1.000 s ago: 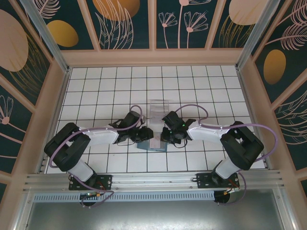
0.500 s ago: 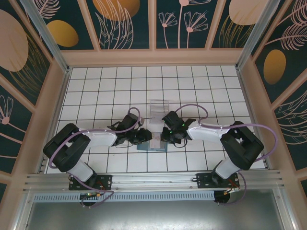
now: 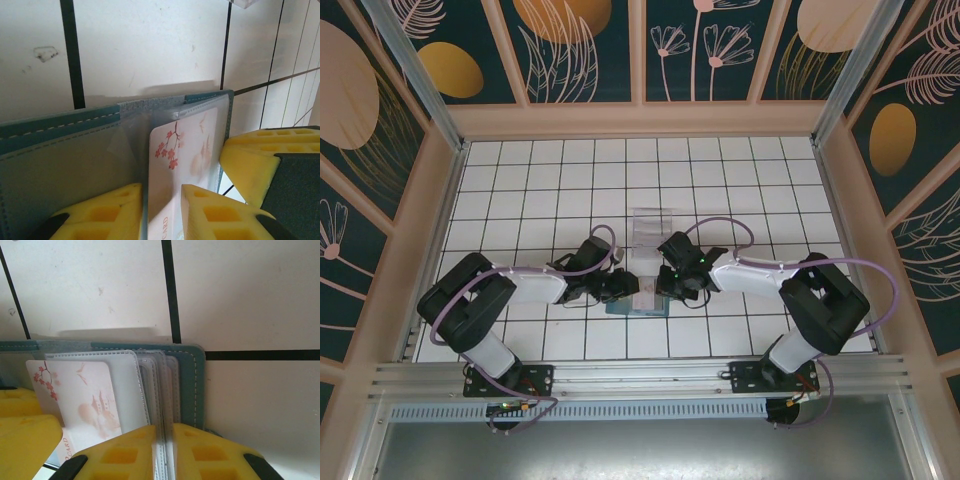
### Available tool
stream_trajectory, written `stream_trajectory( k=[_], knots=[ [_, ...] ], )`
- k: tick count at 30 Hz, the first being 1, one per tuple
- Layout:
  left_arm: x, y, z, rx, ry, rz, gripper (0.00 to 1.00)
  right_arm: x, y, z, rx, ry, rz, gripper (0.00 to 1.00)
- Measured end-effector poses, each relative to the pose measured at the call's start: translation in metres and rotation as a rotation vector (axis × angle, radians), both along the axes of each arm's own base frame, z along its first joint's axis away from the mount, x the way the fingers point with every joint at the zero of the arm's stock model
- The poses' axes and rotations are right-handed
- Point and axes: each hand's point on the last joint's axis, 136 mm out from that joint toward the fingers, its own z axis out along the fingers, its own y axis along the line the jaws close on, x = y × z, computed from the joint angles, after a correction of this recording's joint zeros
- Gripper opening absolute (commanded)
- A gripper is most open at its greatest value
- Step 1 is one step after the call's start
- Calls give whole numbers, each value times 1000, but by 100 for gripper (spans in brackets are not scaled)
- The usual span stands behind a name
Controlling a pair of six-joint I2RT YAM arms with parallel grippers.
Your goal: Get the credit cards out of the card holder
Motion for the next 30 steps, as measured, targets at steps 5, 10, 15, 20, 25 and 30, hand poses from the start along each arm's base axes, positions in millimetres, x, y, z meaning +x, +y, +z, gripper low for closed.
stream_trajectory(
  k=[5,10,15,20,25,30],
  knots=[
    [0,0,-1,-1,3,-2,19,0,0,0,-3,2,0,17],
    [-1,0,-1,-1,2,-5,16,0,-1,0,-5,-1,-2,17],
    [0,0,-1,-1,-1,-7,15,0,-1,0,-5,-1,-2,17],
    [-1,1,3,1,-9,-5,15,1,-1,0,-7,-1,-2,16],
    [0,5,8,13,-29,0,15,1,-1,0,-11,0,-3,16],
    [-2,11,10,31,-39,9,14,3,0,0,-15,-1,-4,16]
  ],
)
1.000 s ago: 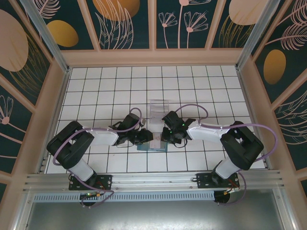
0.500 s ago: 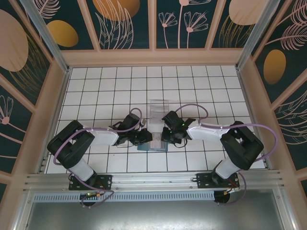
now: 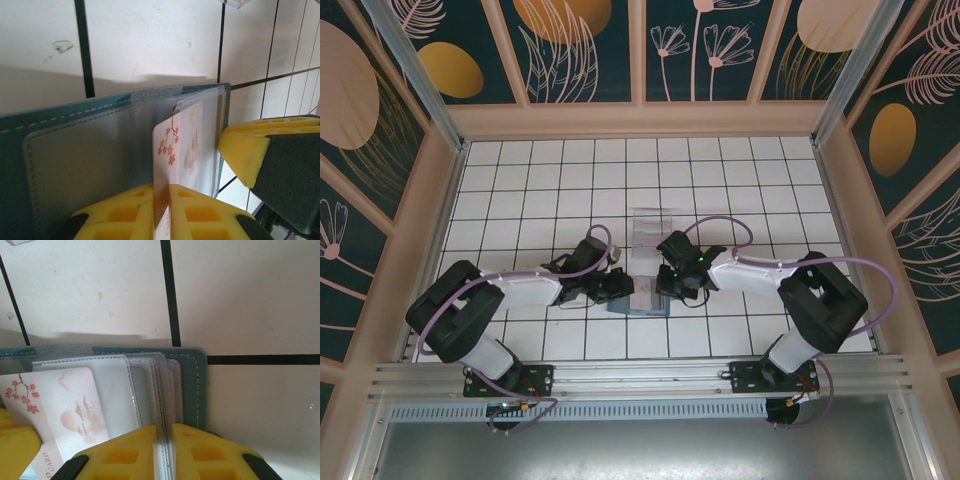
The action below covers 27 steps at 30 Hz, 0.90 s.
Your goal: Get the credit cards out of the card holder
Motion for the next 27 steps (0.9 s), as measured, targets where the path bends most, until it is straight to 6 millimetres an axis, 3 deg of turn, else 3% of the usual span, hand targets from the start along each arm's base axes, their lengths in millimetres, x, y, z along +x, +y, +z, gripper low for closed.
stream_trajectory(
  k=[15,27],
  knots=[
    [-2,11,5,35,-25,12,13,5,1,1,-20,-13,19,18],
    [-3,12,-1,48,-14,9,13,6,4,6,-30,-23,22,38]
  ],
)
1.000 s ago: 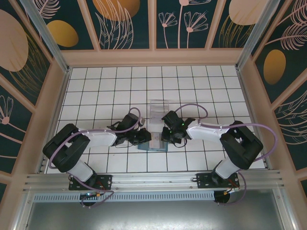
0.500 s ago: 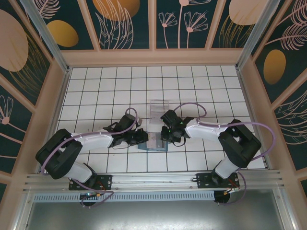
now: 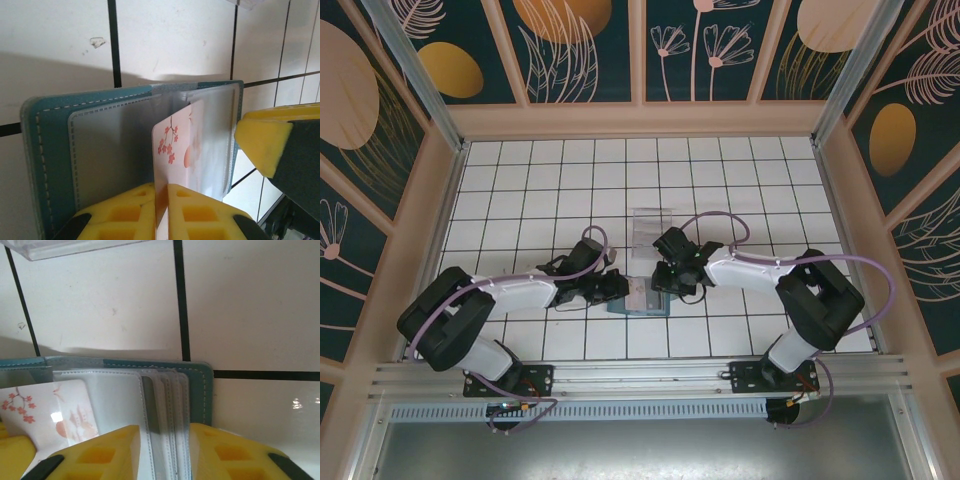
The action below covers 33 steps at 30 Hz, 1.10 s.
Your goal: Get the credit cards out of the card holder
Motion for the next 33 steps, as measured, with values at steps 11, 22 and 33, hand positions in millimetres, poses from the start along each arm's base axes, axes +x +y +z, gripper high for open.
stream_trajectory(
  k=[11,22,33],
  knots=[
    [2,-2,1,-2,-2,0,11,-3,4,-7,-22,10,15,36],
    [4,1,8,9,-24,6,7,-1,0,-7,-47,7,8,23],
    [8,14,27,70,-111,-3,4,-1,0,-6,-60,4,14,22]
  ],
)
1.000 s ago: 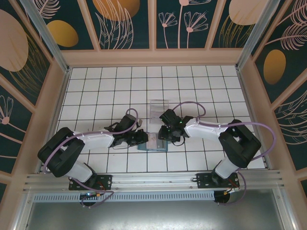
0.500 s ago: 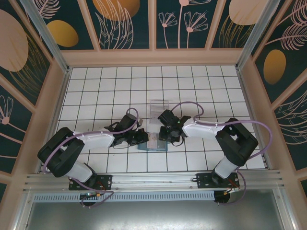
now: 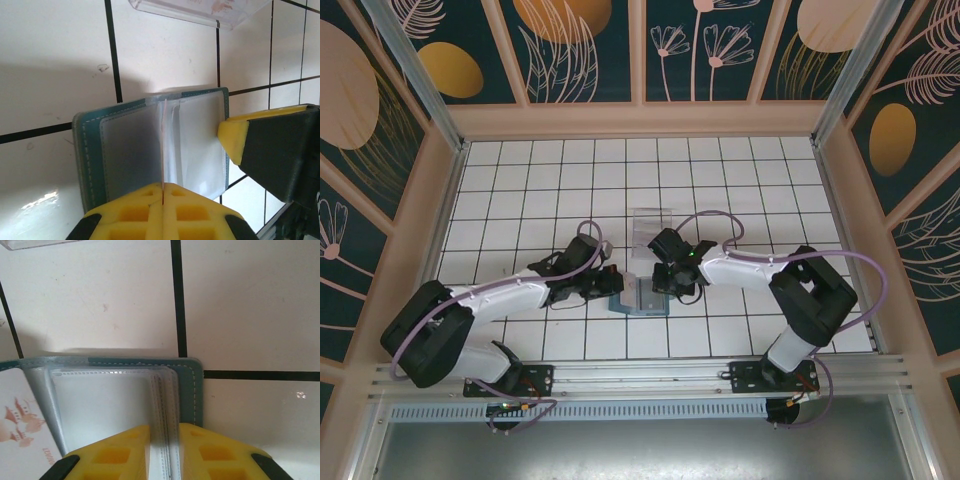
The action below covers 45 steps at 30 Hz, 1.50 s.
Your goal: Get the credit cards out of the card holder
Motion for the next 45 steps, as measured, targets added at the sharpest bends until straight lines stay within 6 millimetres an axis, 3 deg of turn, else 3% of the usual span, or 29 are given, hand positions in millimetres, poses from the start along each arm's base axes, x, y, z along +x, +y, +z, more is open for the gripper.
stream_trajectory(
  k=[6,14,21,28,38,45],
  knots=[
    [8,2,20,56,-99,-67,0,3,-1,5,-8,-13,-5,22],
    [23,-2,46,166,-270,-253,0,15,-1,43,53,-98,-16,22],
    [44,-8,58,290,-434,-440,0,37,-26,84,96,-197,-89,22],
    [65,-23,85,393,-652,-697,0,53,-55,114,121,-280,-164,22],
    [74,-28,65,548,-656,-1074,0,51,-79,124,111,-312,-209,22],
    [98,-48,66,580,-656,-1222,0,46,-86,123,104,-311,-219,21]
  ],
)
